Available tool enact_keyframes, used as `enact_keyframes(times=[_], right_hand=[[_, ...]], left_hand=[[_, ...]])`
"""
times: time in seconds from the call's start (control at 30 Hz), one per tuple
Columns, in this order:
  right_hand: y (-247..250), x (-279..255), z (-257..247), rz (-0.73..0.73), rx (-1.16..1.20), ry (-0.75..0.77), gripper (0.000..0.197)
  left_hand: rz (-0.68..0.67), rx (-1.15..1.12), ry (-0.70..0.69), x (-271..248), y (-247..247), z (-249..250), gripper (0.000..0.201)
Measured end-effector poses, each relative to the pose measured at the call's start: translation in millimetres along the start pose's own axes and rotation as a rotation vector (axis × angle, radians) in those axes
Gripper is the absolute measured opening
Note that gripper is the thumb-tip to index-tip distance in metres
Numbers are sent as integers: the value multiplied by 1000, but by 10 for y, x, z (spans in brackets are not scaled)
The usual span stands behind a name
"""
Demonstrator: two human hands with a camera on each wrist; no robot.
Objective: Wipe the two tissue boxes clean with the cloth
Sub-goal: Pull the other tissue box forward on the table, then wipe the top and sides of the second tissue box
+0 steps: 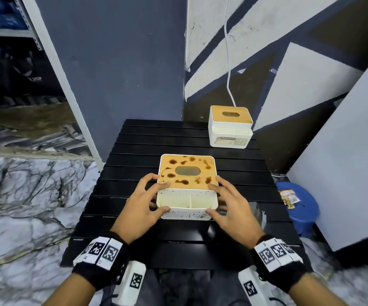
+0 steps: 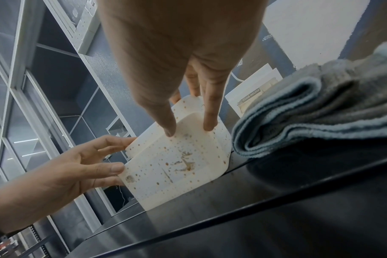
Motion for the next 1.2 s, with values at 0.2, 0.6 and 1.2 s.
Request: enact_keyframes(times=[0.2, 0.6, 1.2], right_hand=[[188, -24, 51, 41, -33, 2, 78], [73, -122, 598, -274, -589, -211, 74], [267, 32, 633, -68, -326, -154, 49]], left_hand=[[5, -7, -6, -9, 2, 11, 61], [8, -34, 5, -2, 13, -8, 60], [45, -1, -2, 1, 100, 104, 58]])
Point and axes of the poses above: each hand's wrist, its own x-axis towards the middle knuckle, its own y-axis out of the back of the hand, z = x × y, the point moved 7 cm from there along x, towards the middle knuckle, and after that the axes turned 1 degree about z, right-handed, at the moved point
